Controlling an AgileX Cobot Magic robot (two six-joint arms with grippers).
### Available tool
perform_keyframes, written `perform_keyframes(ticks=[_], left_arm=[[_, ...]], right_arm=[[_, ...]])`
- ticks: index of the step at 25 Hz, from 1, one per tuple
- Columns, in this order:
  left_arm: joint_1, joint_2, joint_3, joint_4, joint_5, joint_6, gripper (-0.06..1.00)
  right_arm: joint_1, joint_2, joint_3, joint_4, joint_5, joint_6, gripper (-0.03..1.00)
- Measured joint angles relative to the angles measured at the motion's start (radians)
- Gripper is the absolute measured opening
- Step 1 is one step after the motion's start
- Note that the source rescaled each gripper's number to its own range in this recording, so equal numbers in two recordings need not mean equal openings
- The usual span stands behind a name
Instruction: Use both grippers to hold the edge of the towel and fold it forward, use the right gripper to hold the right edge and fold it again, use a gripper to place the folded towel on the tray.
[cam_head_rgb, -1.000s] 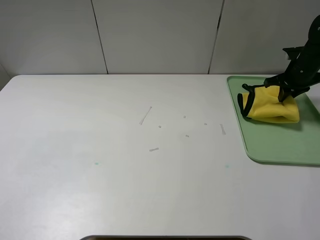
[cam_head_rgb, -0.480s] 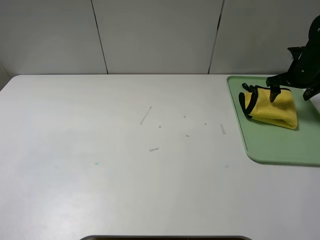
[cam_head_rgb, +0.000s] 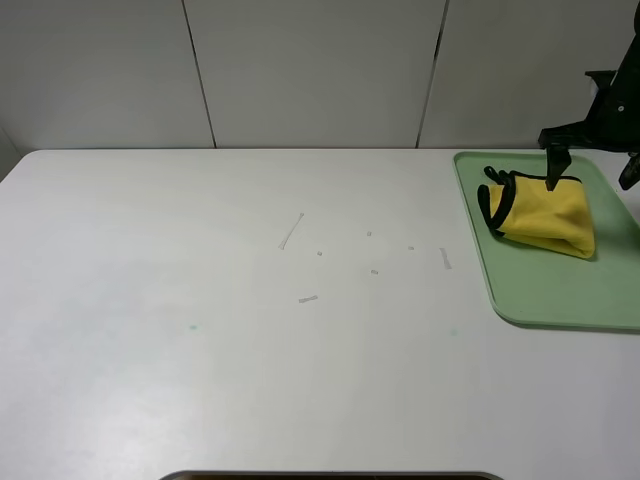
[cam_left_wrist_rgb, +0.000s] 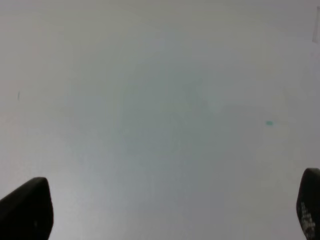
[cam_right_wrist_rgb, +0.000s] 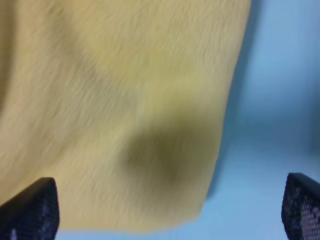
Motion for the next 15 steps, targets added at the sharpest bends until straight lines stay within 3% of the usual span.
perform_keyframes(ticks=[9,15], left_arm=[[0.000,0.000,0.000,0.000,0.000,0.000,1.00],[0.000,0.000,0.000,0.000,0.000,0.000,1.00]], right_arm=[[0.084,-0.138,0.008,0.005,0.079,0.000,1.00],[0.144,-0.285,0.129,0.005,0.080,0.000,1.00]])
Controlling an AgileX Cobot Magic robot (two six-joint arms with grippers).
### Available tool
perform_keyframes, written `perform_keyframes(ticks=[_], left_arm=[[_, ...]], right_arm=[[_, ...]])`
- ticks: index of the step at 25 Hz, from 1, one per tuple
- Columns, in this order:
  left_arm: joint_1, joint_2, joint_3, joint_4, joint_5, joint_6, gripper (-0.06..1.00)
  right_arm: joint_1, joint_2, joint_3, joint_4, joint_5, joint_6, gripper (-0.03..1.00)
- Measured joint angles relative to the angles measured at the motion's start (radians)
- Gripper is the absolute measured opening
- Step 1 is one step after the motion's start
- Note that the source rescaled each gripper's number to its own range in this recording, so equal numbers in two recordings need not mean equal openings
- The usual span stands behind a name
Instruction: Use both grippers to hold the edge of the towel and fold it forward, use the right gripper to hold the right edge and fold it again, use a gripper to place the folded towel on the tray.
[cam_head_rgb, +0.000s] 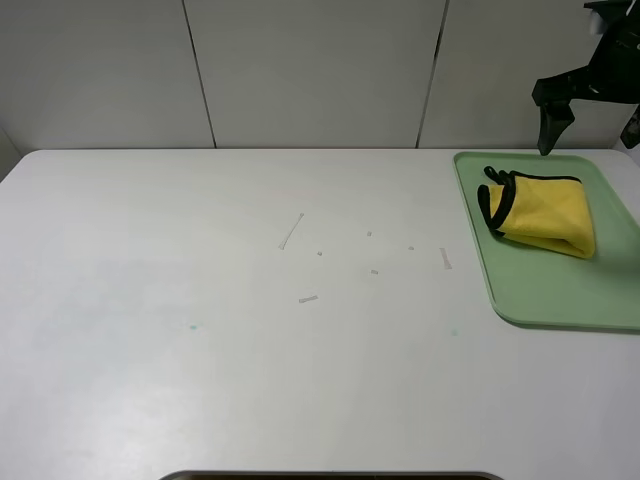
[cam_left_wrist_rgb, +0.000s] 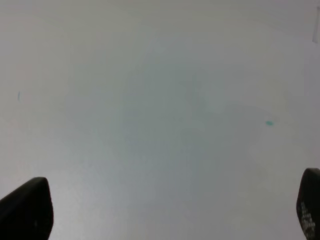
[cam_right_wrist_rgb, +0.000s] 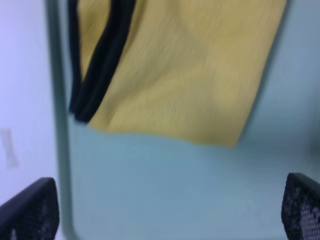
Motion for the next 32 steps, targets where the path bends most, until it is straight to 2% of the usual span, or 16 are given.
perform_keyframes(ticks=[9,18,32], left_arm=[[0.000,0.000,0.000,0.000,0.000,0.000,1.00],[0.000,0.000,0.000,0.000,0.001,0.000,1.00],[0.000,0.000,0.000,0.000,0.001,0.000,1.00]], right_arm=[[0.122,-0.299,0.294,0.006,0.003,0.002,1.00],[0.237,-0.647,0.512,0.100,0.005,0.039,1.00],[0.250,-1.152,0.733,0.101,0.008,0.049,1.00]])
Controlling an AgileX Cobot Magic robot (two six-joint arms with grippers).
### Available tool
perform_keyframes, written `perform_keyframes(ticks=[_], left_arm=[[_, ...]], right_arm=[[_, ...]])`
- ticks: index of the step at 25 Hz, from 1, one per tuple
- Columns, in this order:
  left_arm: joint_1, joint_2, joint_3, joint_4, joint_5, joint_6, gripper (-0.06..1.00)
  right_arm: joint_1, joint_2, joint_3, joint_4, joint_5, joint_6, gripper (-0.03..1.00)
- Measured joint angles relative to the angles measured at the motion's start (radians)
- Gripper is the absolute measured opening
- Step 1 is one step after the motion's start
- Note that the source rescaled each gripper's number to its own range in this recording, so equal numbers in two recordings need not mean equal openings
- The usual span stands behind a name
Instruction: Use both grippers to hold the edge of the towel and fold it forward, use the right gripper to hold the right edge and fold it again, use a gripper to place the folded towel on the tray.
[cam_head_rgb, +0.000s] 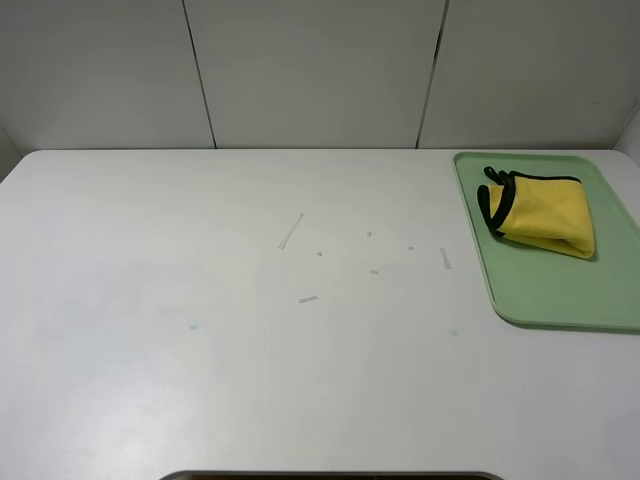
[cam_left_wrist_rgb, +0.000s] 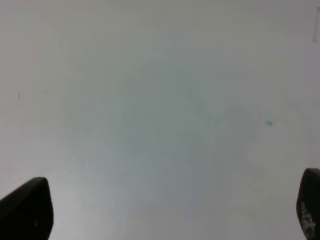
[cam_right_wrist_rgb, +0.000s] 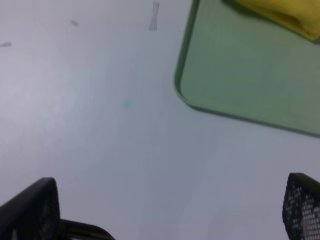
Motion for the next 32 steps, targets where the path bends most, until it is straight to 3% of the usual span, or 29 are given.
perform_keyframes(ticks=[9,19,24,32], left_arm=[[0.000,0.000,0.000,0.000,0.000,0.000,1.00],[0.000,0.000,0.000,0.000,0.000,0.000,1.00],[0.000,0.000,0.000,0.000,0.000,0.000,1.00],[0.000,0.000,0.000,0.000,0.000,0.000,1.00]], right_arm=[[-0.012,-0.248,0.153,0.005,0.002,0.004,1.00],[-0.204,-0.515,0.248,-0.037,-0.004,0.004,1.00],[-0.278,-0.631,0.276,-0.058,-0.077,0.004,1.00],[-0.369,-0.660,0.279,-0.060,-0.120,0.001,1.00]])
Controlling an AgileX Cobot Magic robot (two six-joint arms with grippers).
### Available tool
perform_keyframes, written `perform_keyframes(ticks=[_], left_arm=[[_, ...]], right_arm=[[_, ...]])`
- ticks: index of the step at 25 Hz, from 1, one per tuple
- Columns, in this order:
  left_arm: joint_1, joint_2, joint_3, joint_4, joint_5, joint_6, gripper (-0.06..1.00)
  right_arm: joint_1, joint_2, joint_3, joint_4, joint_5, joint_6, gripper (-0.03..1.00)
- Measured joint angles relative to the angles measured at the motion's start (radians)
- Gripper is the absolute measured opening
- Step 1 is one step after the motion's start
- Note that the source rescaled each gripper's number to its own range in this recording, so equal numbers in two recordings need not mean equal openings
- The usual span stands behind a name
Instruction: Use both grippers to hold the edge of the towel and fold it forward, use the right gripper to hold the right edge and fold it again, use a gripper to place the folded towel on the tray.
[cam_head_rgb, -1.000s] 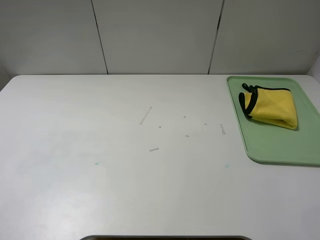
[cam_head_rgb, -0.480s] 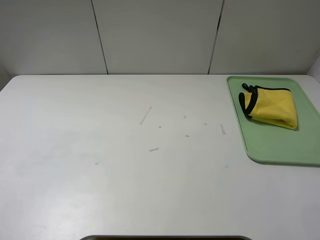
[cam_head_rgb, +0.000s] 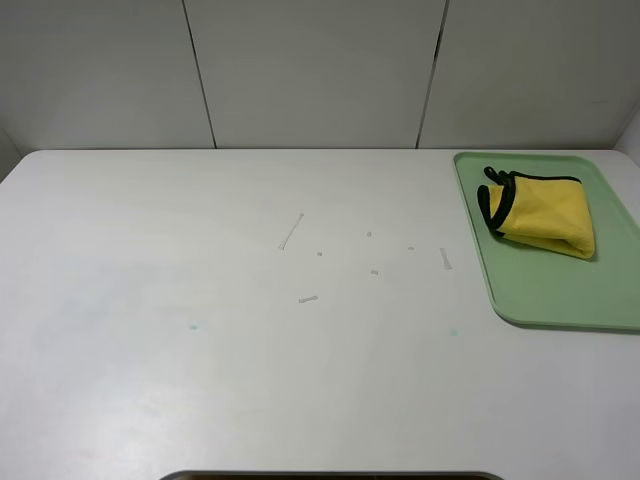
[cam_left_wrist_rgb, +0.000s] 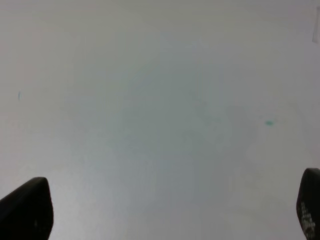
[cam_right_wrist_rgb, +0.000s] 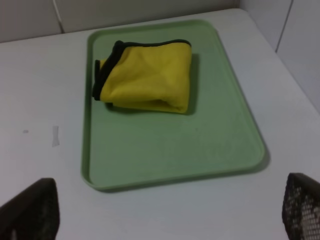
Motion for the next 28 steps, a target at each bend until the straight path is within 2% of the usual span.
perform_keyframes(ticks=[10,16,28], left_arm=[[0.000,0.000,0.000,0.000,0.000,0.000,1.00],[0.000,0.000,0.000,0.000,0.000,0.000,1.00],[0.000,0.000,0.000,0.000,0.000,0.000,1.00]], right_arm=[[-0.003,0.000,0.000,0.086,-0.007,-0.125,1.00],[-0.003,0.000,0.036,0.100,-0.062,-0.130,1.00],[-0.003,0.000,0.036,0.101,-0.067,-0.131,1.00]])
